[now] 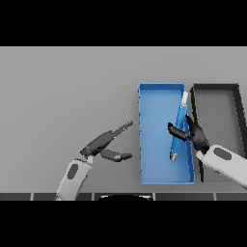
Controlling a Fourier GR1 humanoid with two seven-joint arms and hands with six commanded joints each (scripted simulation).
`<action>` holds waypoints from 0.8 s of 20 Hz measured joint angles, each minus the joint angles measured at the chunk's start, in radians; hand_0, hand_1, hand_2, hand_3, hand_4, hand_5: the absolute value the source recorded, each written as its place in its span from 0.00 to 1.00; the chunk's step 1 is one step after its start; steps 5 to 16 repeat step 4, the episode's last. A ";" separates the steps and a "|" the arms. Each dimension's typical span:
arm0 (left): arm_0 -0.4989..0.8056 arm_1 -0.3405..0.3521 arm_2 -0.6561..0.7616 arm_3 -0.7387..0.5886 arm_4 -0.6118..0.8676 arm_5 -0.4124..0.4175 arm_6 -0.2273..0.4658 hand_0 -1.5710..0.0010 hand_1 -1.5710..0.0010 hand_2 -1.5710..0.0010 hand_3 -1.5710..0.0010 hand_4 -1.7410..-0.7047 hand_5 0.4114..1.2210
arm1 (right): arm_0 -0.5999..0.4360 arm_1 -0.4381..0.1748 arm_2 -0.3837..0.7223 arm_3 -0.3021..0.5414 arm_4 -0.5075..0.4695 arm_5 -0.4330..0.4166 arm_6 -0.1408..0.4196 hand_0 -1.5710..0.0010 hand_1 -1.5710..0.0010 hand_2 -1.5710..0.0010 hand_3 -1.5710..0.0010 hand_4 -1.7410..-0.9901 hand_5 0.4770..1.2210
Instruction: Pick up the blue pipe and place it into the blue bin.
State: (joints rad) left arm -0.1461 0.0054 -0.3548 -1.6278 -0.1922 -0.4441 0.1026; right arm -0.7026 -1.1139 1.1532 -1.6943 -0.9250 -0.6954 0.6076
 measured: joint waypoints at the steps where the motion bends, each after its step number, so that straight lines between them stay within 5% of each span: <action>1: -0.008 -0.002 0.005 0.004 0.005 0.000 0.004 1.00 1.00 1.00 1.00 0.83 0.02 | 0.003 -0.006 -0.007 -0.001 -0.008 0.003 -0.004 1.00 1.00 1.00 1.00 0.96 0.24; 16: -0.021 -0.015 0.000 0.031 -0.006 0.005 -0.002 1.00 1.00 1.00 1.00 0.83 0.02 | -0.004 -0.001 0.012 0.004 -0.007 0.005 0.001 1.00 1.00 1.00 1.00 0.96 0.22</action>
